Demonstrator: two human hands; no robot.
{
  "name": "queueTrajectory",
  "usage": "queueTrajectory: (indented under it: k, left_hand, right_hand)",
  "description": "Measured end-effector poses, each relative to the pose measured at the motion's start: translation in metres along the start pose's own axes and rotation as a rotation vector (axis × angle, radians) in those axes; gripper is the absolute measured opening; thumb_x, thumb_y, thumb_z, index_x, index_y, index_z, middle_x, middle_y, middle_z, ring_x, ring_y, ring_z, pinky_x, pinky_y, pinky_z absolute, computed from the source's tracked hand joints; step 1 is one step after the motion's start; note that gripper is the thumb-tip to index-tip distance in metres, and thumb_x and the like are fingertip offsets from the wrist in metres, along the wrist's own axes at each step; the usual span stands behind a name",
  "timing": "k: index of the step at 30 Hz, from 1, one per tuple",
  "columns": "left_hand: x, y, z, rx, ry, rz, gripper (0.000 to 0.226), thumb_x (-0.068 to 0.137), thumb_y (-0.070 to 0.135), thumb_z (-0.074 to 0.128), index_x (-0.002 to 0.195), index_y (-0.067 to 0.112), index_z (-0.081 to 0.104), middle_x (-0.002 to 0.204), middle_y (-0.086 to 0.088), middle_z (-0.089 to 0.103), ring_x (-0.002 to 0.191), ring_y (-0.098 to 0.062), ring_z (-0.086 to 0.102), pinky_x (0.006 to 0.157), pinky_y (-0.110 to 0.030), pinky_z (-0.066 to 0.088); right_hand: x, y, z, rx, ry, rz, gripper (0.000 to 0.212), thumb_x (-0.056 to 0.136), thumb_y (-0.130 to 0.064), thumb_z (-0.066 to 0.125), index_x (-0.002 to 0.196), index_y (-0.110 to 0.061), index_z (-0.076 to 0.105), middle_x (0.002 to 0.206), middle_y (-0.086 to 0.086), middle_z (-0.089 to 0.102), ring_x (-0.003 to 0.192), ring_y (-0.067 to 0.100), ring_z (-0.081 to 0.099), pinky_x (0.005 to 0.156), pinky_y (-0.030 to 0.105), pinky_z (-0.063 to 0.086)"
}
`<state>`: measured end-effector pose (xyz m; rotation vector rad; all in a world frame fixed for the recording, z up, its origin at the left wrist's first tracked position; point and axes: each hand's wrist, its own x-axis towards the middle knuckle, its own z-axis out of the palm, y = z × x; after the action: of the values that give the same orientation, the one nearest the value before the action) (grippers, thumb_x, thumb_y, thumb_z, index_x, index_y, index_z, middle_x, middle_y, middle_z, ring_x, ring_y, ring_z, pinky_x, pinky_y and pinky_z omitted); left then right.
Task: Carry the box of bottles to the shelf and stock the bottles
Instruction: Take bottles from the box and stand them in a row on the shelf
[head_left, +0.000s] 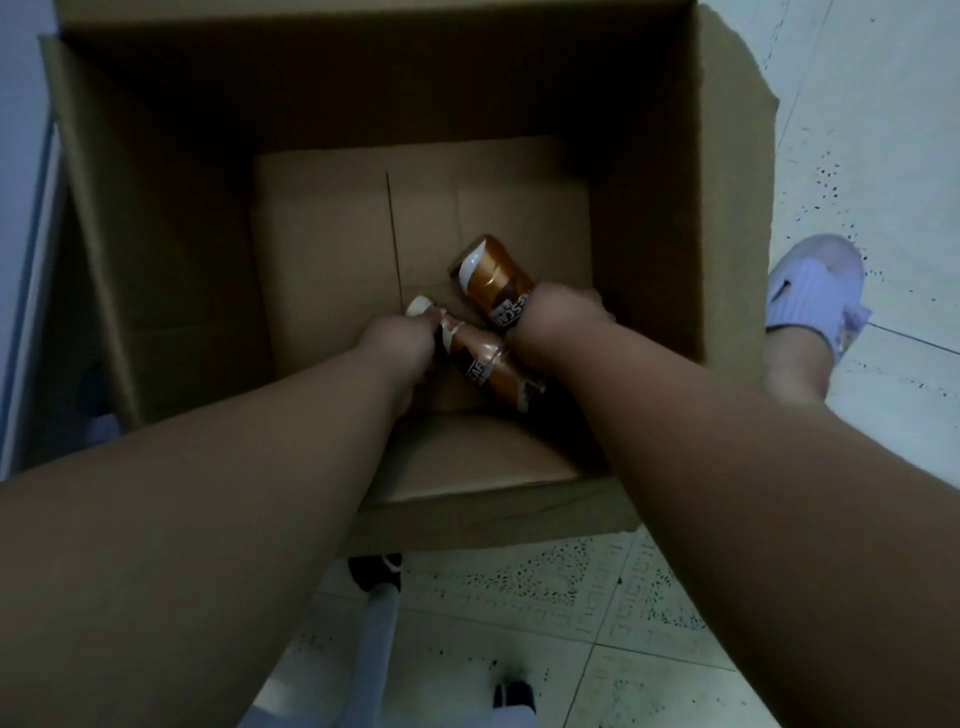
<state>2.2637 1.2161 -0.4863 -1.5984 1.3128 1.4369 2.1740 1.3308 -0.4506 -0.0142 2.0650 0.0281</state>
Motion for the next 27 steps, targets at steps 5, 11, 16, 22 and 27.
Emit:
queueTrajectory:
  k: [5, 11, 16, 22, 27]
  left_hand:
    - [-0.004, 0.012, 0.018, -0.293, -0.069, -0.058, 0.021, 0.097, 0.035, 0.053, 0.104, 0.017, 0.061, 0.091, -0.004, 0.067, 0.074, -0.017, 0.061, 0.053, -0.030, 0.044]
    - [-0.017, 0.036, 0.013, -0.621, -0.017, 0.023, 0.040, 0.096, 0.045, 0.047, 0.124, 0.016, 0.055, 0.108, -0.010, 0.068, 0.089, -0.029, 0.068, 0.077, -0.048, 0.057]
    - [-0.053, 0.053, -0.037, -0.653, 0.119, 0.060, 0.040, 0.099, 0.045, 0.042, 0.127, 0.018, 0.049, 0.101, -0.012, 0.062, 0.088, -0.032, 0.063, 0.083, -0.051, 0.052]
    - [-0.156, 0.054, -0.108, -0.451, 0.139, 0.304, 0.083, 0.058, 0.074, 0.070, 0.120, 0.021, 0.051, 0.103, -0.012, 0.064, 0.089, -0.035, 0.065, 0.085, -0.056, 0.050]
    - [-0.247, 0.048, -0.164, -0.280, 0.176, 0.695, 0.029, 0.073, 0.037, 0.072, 0.095, 0.020, 0.063, 0.092, -0.009, 0.069, 0.082, -0.028, 0.068, 0.079, -0.044, 0.056]
  right_hand:
    - [0.009, 0.004, -0.010, 0.295, -0.067, -0.147, 0.051, 0.084, -0.038, 0.071, 0.126, -0.020, 0.049, 0.100, 0.001, 0.058, 0.091, 0.021, 0.059, 0.085, 0.042, 0.053]
    - [-0.008, -0.011, -0.028, 0.575, 0.038, -0.150, 0.054, 0.084, -0.046, 0.068, 0.127, -0.018, 0.052, 0.113, 0.004, 0.063, 0.095, 0.022, 0.063, 0.085, 0.043, 0.055]
    - [-0.051, -0.024, -0.055, 0.471, 0.305, -0.203, 0.047, 0.081, -0.031, 0.075, 0.121, -0.015, 0.056, 0.115, 0.007, 0.062, 0.106, 0.024, 0.061, 0.088, 0.039, 0.054]
    - [-0.153, -0.049, -0.078, 0.501, 0.590, -0.442, 0.031, 0.072, -0.033, 0.078, 0.097, -0.022, 0.064, 0.097, 0.001, 0.064, 0.090, 0.020, 0.062, 0.080, 0.042, 0.057]
    - [-0.252, -0.080, -0.091, 0.811, 0.611, -0.611, 0.024, 0.072, -0.033, 0.081, 0.076, -0.027, 0.058, 0.079, -0.007, 0.063, 0.076, 0.011, 0.062, 0.068, 0.030, 0.054]
